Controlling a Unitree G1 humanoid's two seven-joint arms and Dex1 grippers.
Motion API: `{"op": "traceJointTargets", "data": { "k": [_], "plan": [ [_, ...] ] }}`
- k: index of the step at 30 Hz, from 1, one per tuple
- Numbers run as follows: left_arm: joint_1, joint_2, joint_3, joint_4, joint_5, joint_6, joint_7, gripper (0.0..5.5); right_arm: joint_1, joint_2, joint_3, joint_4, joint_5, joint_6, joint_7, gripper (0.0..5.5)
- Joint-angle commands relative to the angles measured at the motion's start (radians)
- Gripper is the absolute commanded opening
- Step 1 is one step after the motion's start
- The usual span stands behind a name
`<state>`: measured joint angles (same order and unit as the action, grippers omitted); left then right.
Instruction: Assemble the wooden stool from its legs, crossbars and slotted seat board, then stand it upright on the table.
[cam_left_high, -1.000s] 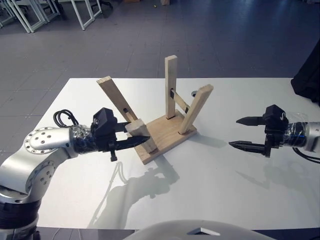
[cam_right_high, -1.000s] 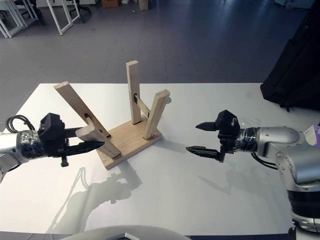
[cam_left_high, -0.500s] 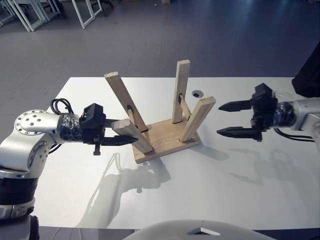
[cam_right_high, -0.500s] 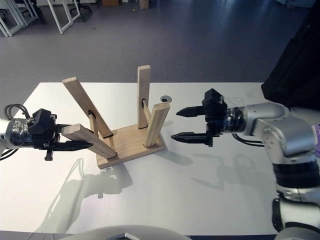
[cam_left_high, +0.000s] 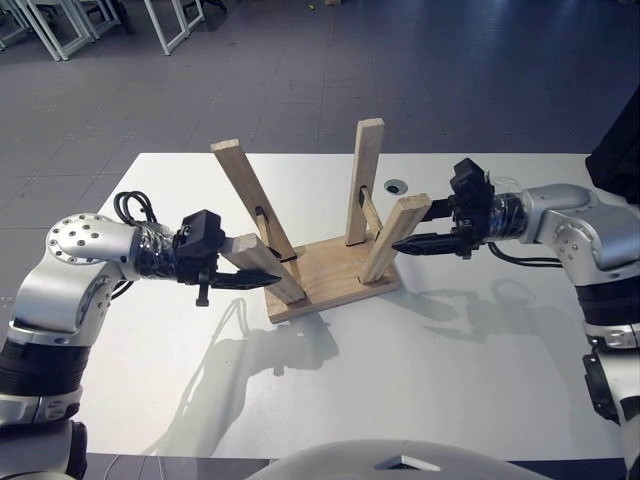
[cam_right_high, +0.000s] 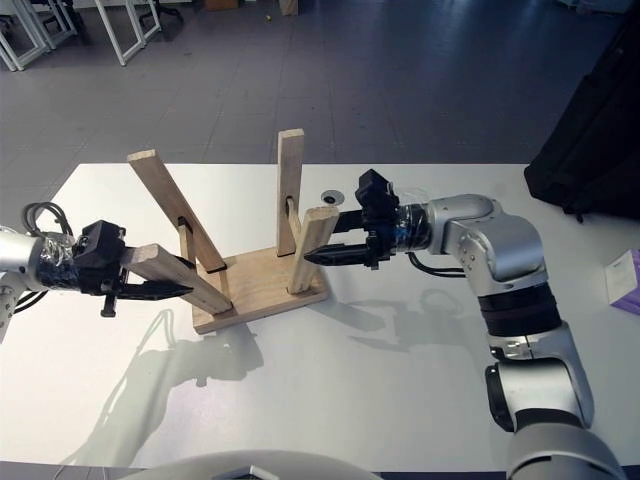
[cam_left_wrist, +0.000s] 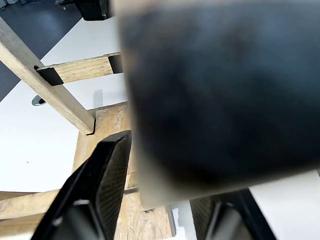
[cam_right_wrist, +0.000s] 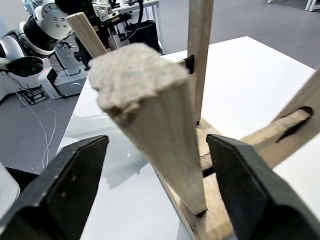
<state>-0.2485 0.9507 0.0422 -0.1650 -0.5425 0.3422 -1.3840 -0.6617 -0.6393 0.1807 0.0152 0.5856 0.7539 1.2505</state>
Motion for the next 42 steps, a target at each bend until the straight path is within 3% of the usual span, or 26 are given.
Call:
{"op": "traceJointTargets", "data": {
  "k": [1, 5, 9, 12, 16, 18, 22, 26, 31, 35, 38, 40, 42],
  "plan": [
    [-0.02, 0.0, -0.004, 0.007, 0.012, 0.017, 0.013, 1.79, -0.001, 0.009, 0.006, -0.041, 0.027, 0.061, 0.001, 2.81],
    [-0.013, -0.006, -0.003, -0.012, 0.012, 0.054, 0.056, 1.79, 0.063, 0.014, -0.02, -0.148, 0.101, 0.171, -0.041, 2.0],
    [0.05, 0.043, 0.037, -0.084, -0.127, 0.26, 0.05, 1.79, 0.123, -0.028, -0.1, -0.312, 0.259, 0.475, -0.165, 2.0],
    [0.124, 0.119, 0.085, -0.149, -0.307, 0.48, -0.004, 1.79, 0.158, -0.046, -0.22, -0.394, 0.528, 0.72, -0.173, 2.0],
    [0.124, 0.167, 0.137, -0.108, -0.522, 0.728, -0.02, 1.79, 0.116, -0.104, -0.264, -0.213, 0.825, 0.86, -0.24, 2.0],
    [0.041, 0.121, 0.123, -0.011, -0.538, 0.774, 0.041, 1.79, 0.092, -0.068, -0.26, -0.088, 0.776, 0.86, -0.322, 2.0],
    [-0.163, -0.03, 0.058, 0.287, -0.386, 0.715, 0.207, 2.49, 0.016, 0.007, -0.227, 0.148, 0.572, 0.768, -0.451, 2.81],
    [-0.192, -0.087, 0.051, 0.337, -0.316, 0.678, 0.256, 3.11, -0.082, 0.016, -0.202, 0.384, 0.383, 0.586, -0.423, 3.54],
    [-0.172, -0.077, 0.125, 0.357, -0.344, 0.714, 0.244, 3.73, -0.125, -0.057, -0.264, 0.547, 0.281, 0.48, -0.33, 3.58],
    [-0.082, -0.049, 0.215, 0.322, -0.359, 0.658, 0.159, 3.73, -0.034, -0.114, -0.383, 0.38, 0.351, 0.544, -0.3, 3.58],
    [0.028, 0.048, 0.234, 0.289, -0.348, 0.644, 0.008, 4.26, 0.162, -0.171, -0.438, 0.089, 0.374, 0.569, -0.327, 3.98],
    [0.11, 0.111, 0.193, 0.261, -0.238, 0.499, -0.073, 4.49, 0.349, -0.216, -0.416, -0.18, 0.338, 0.538, -0.359, 4.3],
    [0.169, 0.098, 0.176, 0.255, -0.135, 0.315, -0.092, 4.49, 0.495, -0.242, -0.378, -0.425, 0.319, 0.489, -0.361, 4.3]
  ]
}}
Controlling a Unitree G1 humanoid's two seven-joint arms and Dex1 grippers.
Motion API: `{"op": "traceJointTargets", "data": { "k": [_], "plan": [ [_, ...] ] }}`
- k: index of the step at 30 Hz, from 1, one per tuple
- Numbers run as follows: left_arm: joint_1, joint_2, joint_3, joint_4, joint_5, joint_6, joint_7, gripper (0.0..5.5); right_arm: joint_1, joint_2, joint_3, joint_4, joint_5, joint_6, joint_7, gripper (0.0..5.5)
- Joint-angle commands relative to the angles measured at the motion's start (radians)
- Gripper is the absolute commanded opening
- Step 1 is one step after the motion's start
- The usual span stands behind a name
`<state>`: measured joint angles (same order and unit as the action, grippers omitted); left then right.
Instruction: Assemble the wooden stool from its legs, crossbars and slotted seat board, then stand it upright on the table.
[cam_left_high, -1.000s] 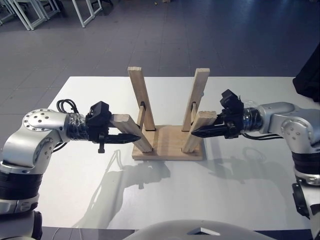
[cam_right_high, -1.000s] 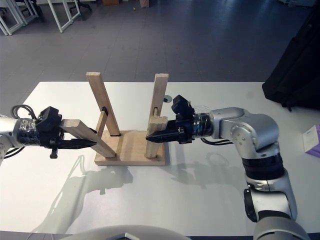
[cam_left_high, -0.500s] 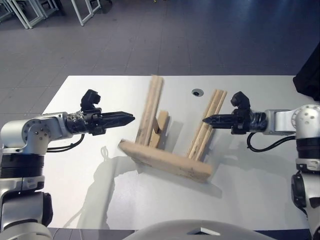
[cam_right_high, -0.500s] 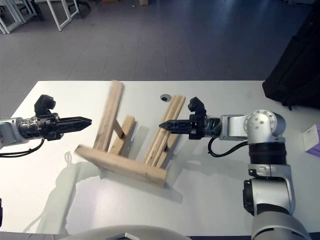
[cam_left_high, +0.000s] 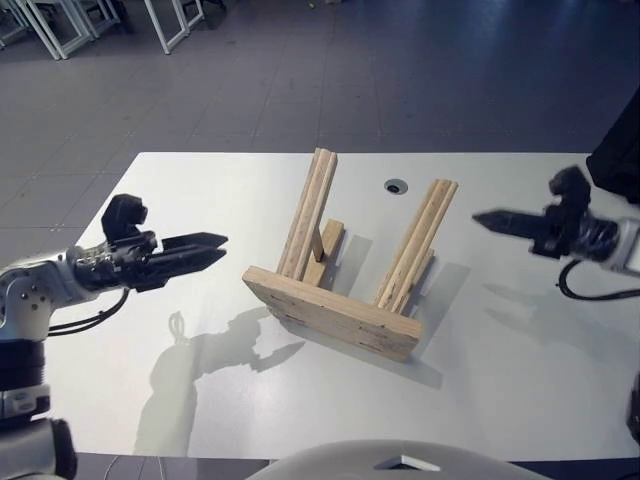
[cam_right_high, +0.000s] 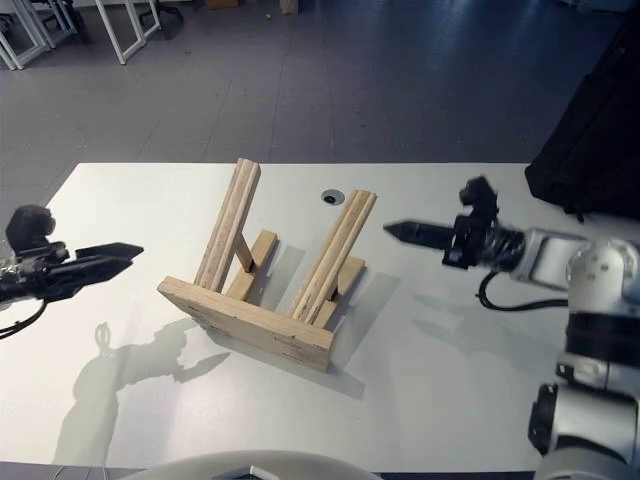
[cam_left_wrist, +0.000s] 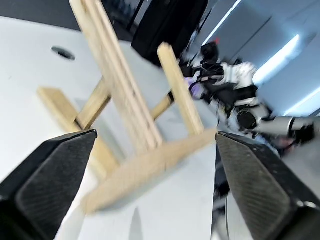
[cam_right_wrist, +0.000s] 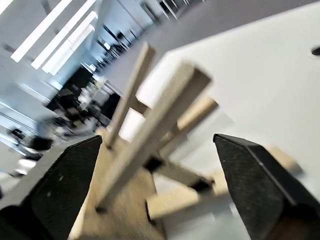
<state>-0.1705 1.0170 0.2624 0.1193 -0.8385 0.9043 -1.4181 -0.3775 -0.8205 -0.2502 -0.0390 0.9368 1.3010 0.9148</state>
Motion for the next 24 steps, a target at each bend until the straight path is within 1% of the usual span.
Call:
{"op": "traceJointTargets", "data": {
  "k": [1, 3, 4, 8, 11, 15, 17, 20, 21, 22, 23, 24],
  "plan": [
    [0.109, 0.012, -0.04, -0.029, 0.191, -0.31, -0.049, 4.49, 0.251, -0.077, 0.075, -0.447, -0.035, -0.079, -0.009, 4.3],
    [0.135, -0.034, -0.061, -0.025, 0.27, -0.459, -0.021, 4.49, 0.31, -0.123, 0.125, -0.559, -0.046, -0.115, 0.037, 4.3],
    [0.148, -0.05, -0.074, -0.035, 0.29, -0.505, -0.019, 4.49, 0.328, -0.141, 0.147, -0.592, -0.053, -0.125, 0.052, 4.3],
    [0.152, -0.099, -0.137, -0.032, 0.339, -0.601, -0.04, 4.49, 0.348, -0.184, 0.227, -0.647, -0.08, -0.171, 0.083, 4.3],
    [0.113, -0.17, -0.17, 0.015, 0.393, -0.683, 0.028, 4.49, 0.286, -0.151, 0.312, -0.643, -0.118, -0.199, 0.055, 4.3],
    [0.055, -0.218, -0.203, 0.101, 0.457, -0.766, 0.063, 4.49, 0.226, -0.097, 0.431, -0.649, -0.218, -0.243, -0.027, 4.3],
    [0.022, -0.239, -0.22, 0.1, 0.443, -0.732, 0.056, 4.49, 0.219, -0.074, 0.476, -0.66, -0.247, -0.252, -0.055, 4.3],
    [-0.007, -0.264, -0.244, 0.071, 0.416, -0.658, 0.054, 4.49, 0.201, -0.026, 0.511, -0.662, -0.272, -0.256, -0.103, 4.3],
    [-0.007, -0.269, -0.247, 0.054, 0.403, -0.624, 0.059, 4.31, 0.191, -0.01, 0.517, -0.655, -0.28, -0.259, -0.118, 4.34],
    [0.002, -0.258, -0.256, 0.03, 0.388, -0.58, 0.044, 4.13, 0.187, 0.009, 0.52, -0.645, -0.297, -0.273, -0.137, 4.12],
    [0.013, -0.248, -0.261, 0.011, 0.383, -0.557, 0.036, 4.04, 0.187, 0.025, 0.52, -0.637, -0.309, -0.291, -0.146, 4.02],
    [0.021, -0.239, -0.266, 0.002, 0.384, -0.546, 0.028, 3.82, 0.19, 0.031, 0.521, -0.631, -0.318, -0.302, -0.153, 3.74]
  ]
}}
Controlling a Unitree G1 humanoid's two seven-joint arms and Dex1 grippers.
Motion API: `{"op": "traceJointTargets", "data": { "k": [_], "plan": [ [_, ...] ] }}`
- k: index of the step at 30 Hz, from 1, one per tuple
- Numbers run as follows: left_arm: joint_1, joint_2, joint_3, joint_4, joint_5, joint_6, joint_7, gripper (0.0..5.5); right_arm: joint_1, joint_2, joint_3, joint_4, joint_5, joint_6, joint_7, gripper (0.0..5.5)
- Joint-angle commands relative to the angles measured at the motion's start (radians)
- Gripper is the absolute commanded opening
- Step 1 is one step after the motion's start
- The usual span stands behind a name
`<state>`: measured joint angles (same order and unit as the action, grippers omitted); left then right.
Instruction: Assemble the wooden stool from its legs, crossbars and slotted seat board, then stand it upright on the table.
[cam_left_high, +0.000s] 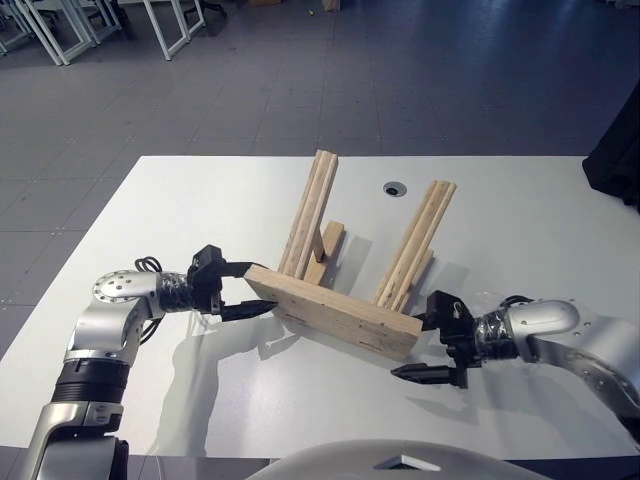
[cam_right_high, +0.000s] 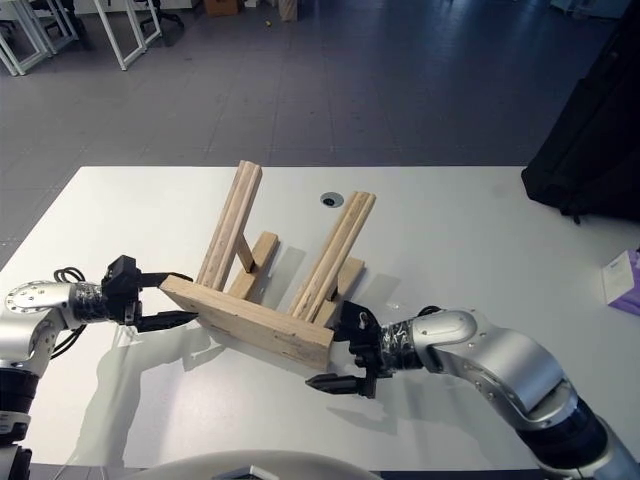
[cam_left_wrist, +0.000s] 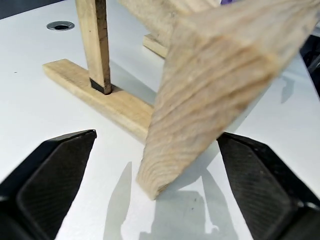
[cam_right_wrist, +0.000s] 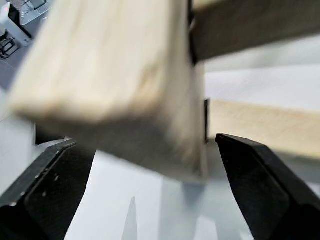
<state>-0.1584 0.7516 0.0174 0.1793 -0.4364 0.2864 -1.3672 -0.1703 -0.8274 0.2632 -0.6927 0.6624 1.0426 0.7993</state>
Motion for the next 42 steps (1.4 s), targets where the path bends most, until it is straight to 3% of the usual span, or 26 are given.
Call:
{"op": "traceJointTargets", "data": {
  "k": [1, 12, 18, 25, 29, 33, 38, 41, 42],
  "plan": [
    [0.014, 0.033, -0.023, -0.063, -0.017, 0.078, -0.028, 3.78, -0.013, 0.04, 0.009, 0.028, -0.052, -0.056, -0.041, 3.68],
    [0.044, 0.099, -0.028, -0.121, -0.035, 0.147, -0.083, 2.06, -0.015, -0.051, 0.024, 0.194, -0.117, -0.179, 0.145, 1.65],
    [0.084, 0.101, -0.021, -0.213, -0.047, 0.198, -0.053, 1.82, -0.096, 0.036, -0.011, 0.224, -0.057, -0.145, 0.152, 1.62],
    [0.053, 0.048, 0.085, -0.482, -0.135, 0.395, 0.216, 1.8, -0.187, 0.184, -0.197, 0.201, 0.089, 0.072, -0.001, 1.61],
    [-0.097, 0.089, 0.079, -0.48, -0.365, 0.781, 0.18, 1.8, -0.275, 0.209, -0.232, 0.254, 0.147, 0.244, -0.022, 1.61],
    [-0.161, 0.101, 0.127, -0.43, -0.533, 0.969, 0.094, 1.8, -0.339, 0.284, -0.361, 0.257, 0.45, 0.389, 0.073, 1.61],
    [-0.325, 0.141, 0.149, -0.264, -0.682, 1.271, 0.04, 1.8, -0.522, 0.21, -0.454, 0.454, 0.815, 0.54, 0.114, 1.61],
    [-0.441, 0.217, 0.04, -0.097, -0.839, 1.328, -0.01, 1.8, -0.636, 0.093, -0.354, 0.649, 1.002, 0.57, 0.123, 1.61],
    [-0.466, 0.243, -0.005, -0.058, -0.892, 1.328, -0.022, 1.8, -0.672, 0.039, -0.274, 0.709, 1.074, 0.571, 0.117, 1.61]
  ]
}}
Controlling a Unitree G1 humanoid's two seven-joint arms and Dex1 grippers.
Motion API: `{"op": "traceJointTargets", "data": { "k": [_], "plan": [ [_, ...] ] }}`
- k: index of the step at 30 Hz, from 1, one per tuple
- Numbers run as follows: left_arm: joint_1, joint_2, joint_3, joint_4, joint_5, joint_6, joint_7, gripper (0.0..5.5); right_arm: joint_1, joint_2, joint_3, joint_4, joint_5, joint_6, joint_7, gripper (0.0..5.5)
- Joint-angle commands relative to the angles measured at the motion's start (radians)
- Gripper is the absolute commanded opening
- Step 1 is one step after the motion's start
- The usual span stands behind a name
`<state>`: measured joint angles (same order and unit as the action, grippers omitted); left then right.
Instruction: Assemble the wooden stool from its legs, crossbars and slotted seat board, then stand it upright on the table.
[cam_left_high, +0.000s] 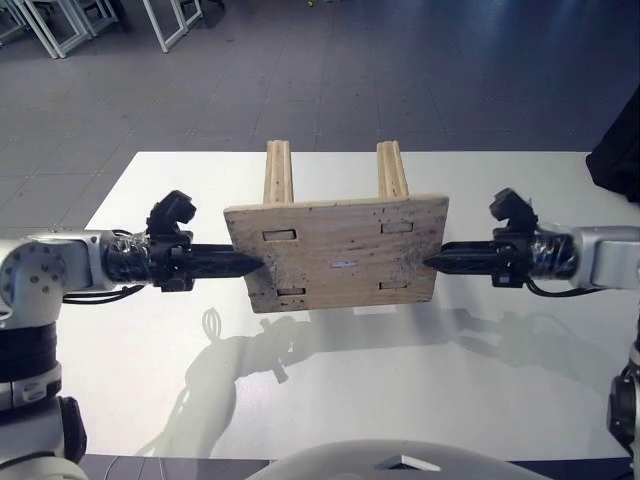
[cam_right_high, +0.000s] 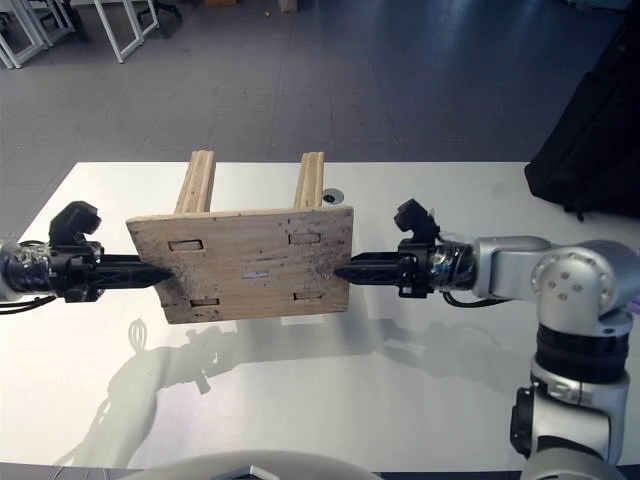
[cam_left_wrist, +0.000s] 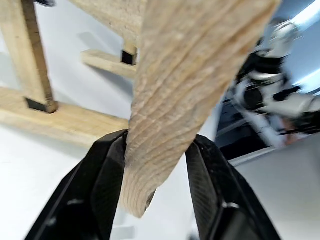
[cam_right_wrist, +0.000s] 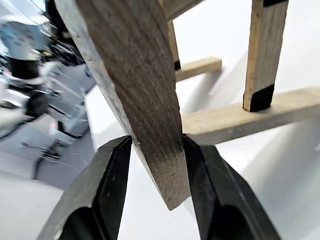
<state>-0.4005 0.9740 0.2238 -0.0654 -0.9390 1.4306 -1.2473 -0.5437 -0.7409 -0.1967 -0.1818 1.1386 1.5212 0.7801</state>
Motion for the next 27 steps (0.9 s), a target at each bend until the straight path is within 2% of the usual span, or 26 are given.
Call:
{"op": "traceJointTargets", "data": {
  "k": [1, 4, 10, 15, 19, 22, 27],
  "plan": [
    [-0.245, 0.037, -0.241, 0.213, -0.425, 0.184, -0.145, 1.8, -0.331, -0.086, 0.253, 0.252, 0.663, 0.093, 0.123, 1.61],
    [-0.322, 0.054, -0.32, 0.295, -0.484, 0.184, -0.128, 1.8, -0.401, -0.135, 0.379, 0.371, 0.807, 0.089, 0.065, 1.61],
    [-0.431, 0.048, -0.487, 0.489, -0.554, 0.184, -0.064, 1.8, -0.51, -0.172, 0.557, 0.492, 0.833, 0.093, 0.143, 1.61],
    [-0.508, 0.001, -0.548, 0.656, -0.583, 0.184, 0.054, 2.53, -0.508, -0.075, 0.621, 0.831, 0.811, 0.088, -0.06, 1.61],
    [-0.493, -0.045, -0.576, 0.719, -0.619, 0.184, 0.143, 3.32, -0.438, 0.025, 0.55, 1.09, 0.692, 0.091, -0.181, 1.61],
    [-0.488, -0.089, -0.559, 0.775, -0.604, 0.184, 0.204, 3.87, -0.413, 0.071, 0.468, 1.156, 0.637, 0.092, -0.24, 1.61],
    [-0.488, -0.068, -0.488, 0.869, -0.566, 0.184, 0.217, 4.73, -0.389, 0.066, 0.365, 1.165, 0.6, 0.093, -0.284, 2.63]
  ]
}}
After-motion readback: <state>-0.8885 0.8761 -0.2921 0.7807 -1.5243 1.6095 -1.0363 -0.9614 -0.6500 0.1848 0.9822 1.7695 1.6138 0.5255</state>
